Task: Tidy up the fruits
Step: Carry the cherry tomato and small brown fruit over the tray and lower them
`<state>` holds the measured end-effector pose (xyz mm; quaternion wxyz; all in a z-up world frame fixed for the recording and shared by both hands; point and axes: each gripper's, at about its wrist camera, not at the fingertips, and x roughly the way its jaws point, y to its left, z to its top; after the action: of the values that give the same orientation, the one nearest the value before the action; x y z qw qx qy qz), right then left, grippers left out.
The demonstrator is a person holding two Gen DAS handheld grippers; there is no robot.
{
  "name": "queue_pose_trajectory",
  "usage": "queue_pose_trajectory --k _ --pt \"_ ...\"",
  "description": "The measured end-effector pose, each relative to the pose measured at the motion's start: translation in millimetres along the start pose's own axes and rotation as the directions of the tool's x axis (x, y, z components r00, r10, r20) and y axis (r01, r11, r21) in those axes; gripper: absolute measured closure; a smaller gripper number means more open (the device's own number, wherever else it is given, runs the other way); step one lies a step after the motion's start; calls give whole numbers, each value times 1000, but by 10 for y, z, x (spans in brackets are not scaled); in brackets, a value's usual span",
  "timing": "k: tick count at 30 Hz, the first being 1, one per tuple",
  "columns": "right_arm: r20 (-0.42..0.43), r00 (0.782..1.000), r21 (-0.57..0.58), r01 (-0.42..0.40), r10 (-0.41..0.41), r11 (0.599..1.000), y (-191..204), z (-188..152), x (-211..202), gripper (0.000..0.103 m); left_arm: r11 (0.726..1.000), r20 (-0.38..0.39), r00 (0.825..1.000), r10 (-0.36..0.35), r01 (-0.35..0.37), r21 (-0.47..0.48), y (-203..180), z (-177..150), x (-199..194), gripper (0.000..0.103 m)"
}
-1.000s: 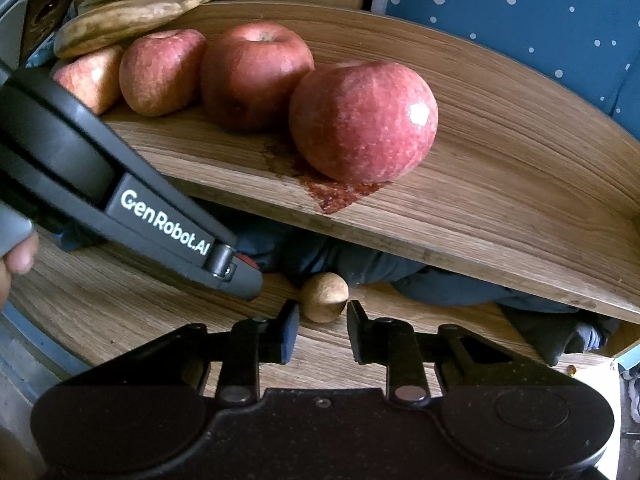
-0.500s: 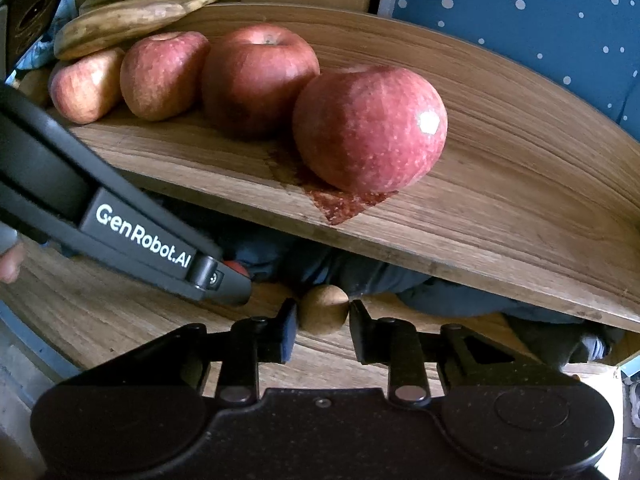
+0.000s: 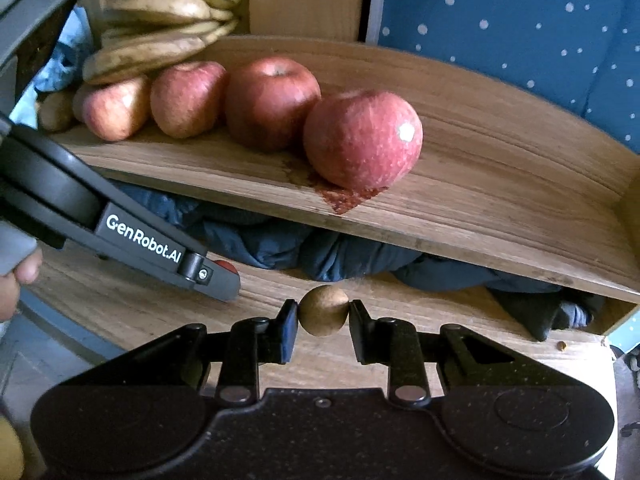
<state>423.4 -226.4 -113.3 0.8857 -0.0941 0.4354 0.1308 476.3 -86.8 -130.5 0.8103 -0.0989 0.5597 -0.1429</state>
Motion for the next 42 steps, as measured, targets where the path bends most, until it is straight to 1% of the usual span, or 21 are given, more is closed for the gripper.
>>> queue_pose_trajectory --k 7,13,21,27,31,42 --pt "30 999 -18 -28 29 999 71 -33 -232 74 1000 29 999 22 -22 -15 23 -177 -196 78" --pt "58 997 -32 -57 59 998 215 -125 -395 74 998 54 997 50 -49 -30 17 -370 -375 78" --pt "66 994 -61 -82 86 995 339 -284 -598 74 995 68 995 79 -74 -72 96 -665 -581 78" --pt "67 992 -73 -100 105 992 413 -392 -720 74 991 68 993 97 -90 -98 144 -846 -665 78" --pt "59 990 -81 -120 125 989 473 -446 -770 74 990 56 993 105 -99 -99 159 -934 -707 78" --pt "21 986 -97 -160 163 982 619 -573 -798 74 987 25 993 120 -116 -109 198 -1150 -727 78"
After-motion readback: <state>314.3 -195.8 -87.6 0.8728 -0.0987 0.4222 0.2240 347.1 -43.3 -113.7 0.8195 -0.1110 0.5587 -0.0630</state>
